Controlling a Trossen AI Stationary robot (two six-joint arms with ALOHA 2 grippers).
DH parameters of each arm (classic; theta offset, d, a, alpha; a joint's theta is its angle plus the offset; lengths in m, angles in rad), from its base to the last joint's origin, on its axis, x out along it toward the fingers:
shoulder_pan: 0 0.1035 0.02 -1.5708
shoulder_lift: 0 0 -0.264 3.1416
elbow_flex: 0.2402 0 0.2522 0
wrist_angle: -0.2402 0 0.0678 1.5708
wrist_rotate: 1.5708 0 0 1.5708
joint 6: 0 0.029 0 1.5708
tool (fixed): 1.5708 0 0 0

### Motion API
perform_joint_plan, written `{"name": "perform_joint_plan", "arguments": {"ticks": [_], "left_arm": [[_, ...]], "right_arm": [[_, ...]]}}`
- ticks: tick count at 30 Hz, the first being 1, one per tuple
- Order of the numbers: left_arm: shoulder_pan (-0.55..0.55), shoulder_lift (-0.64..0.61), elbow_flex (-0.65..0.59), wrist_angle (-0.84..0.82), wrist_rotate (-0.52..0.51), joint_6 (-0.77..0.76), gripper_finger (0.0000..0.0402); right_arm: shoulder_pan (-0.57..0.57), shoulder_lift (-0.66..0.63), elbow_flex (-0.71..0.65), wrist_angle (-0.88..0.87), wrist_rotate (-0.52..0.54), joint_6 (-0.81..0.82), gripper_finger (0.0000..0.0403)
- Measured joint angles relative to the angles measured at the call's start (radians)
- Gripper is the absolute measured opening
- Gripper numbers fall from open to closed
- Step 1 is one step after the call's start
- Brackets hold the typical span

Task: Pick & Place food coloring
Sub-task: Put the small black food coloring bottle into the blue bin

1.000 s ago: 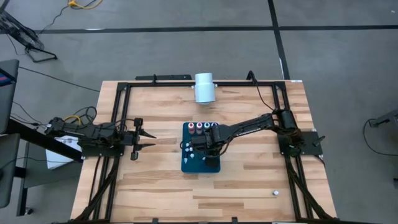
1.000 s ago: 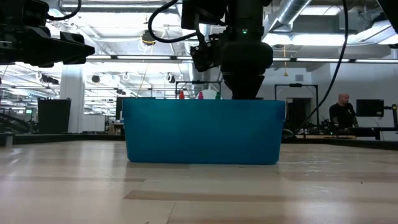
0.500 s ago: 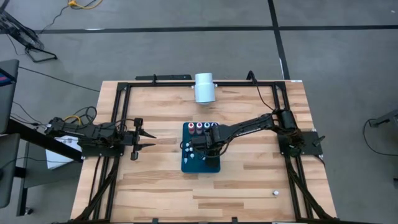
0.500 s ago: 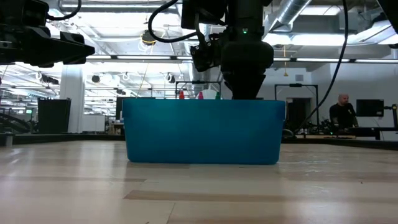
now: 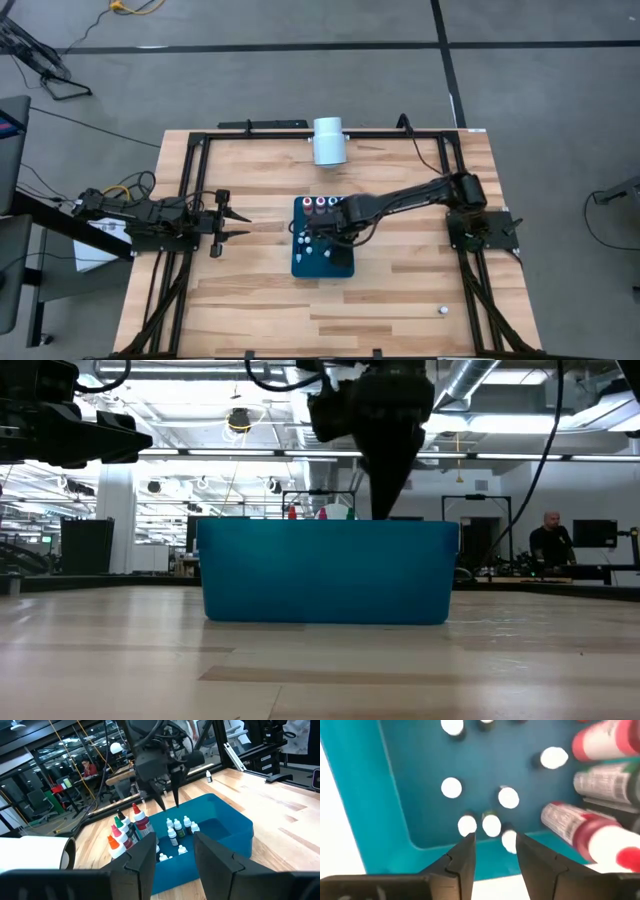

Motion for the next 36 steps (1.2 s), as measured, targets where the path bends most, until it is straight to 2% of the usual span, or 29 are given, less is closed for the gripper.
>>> {"name": "perform_joint_plan", "arguments": {"ticks": [10,19,27,36], "left_arm": [[0.000,0.000,0.000,0.000,0.000,0.000,0.0123],[0.000,0.000,0.000,0.000,0.000,-0.001,0.0123],[0.000,0.000,0.000,0.000,0.000,0.000,0.0123],[0.000,0.000,0.000,0.000,0.000,-0.001,0.0123]], "right_arm": [[0.068,-0.070,-0.002,-0.179,-0.003,0.200,0.0128],[0.180,-0.166,-0.002,-0.219,-0.032,0.391,0.0128],[0.319,-0.189,-0.002,-0.270,-0.035,0.708,0.0127],[0.465,-0.189,-0.002,-0.380,-0.094,1.095,0.0129]]}}
